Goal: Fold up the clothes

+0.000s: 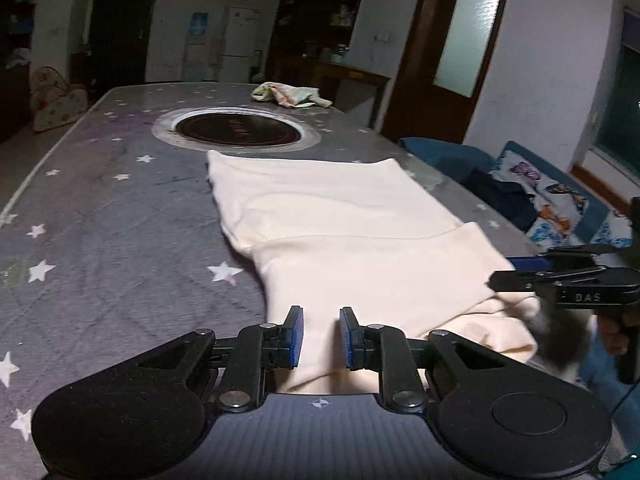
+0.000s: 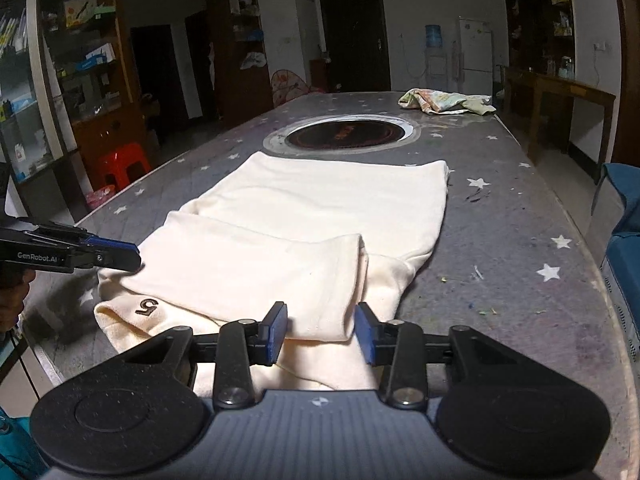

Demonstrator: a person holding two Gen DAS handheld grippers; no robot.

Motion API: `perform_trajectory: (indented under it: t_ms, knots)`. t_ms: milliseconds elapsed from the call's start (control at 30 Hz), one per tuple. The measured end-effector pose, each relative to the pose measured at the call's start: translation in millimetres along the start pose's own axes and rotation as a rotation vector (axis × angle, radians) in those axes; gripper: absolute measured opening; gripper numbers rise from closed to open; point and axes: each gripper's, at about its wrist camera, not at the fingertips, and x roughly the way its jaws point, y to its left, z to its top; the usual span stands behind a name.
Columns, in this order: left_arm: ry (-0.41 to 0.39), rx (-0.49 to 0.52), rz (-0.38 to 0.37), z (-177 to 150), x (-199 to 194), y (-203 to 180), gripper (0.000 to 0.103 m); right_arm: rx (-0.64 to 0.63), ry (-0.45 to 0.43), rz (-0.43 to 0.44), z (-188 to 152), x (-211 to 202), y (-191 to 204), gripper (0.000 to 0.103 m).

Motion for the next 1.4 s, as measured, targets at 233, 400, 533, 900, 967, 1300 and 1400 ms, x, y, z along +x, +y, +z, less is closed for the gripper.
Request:
perform_trajectory:
  t_ms: [233,400,533,900,967,1300,1400]
  knots:
    - [-0.023,-0.036,0.051,6.0,9.0,4.2,0.024,-0.012,-0.009,0.003,4.1,-6.1,4.6,0.013]
    - [-0.026,-0.035,0.061,5.5,11.9,5.4,0.028,-0.021,-0.025,0.022,7.8,-10.3,10.0,0.009]
    - [-0.020,-0.036,0.031,4.6,13.4,6.6,0.011,-0.023,-0.031,0.031,9.9,-12.0,13.0,0.008]
    - [-0.056,-0.167,-0.016,8.1,-5.2,31.4,0.003,0.050,-0.068,0.058,17.6,-27.0,7.9,0.004]
    - [-0.038,-0.168,-0.013,5.6,-5.9,35.9,0.004,0.062,-0.026,0.053,12.3,-19.1,5.0,0.004]
    - [-0.076,-0.115,-0.029,31.5,-13.1,32.8,0.007,0.007,-0.028,0.043,20.9,-15.5,6.0,0.007]
    - [-0.071,-0.101,-0.067,41.6,2.0,22.8,0.007,-0.025,-0.038,0.057,30.6,-7.2,12.7,0.007]
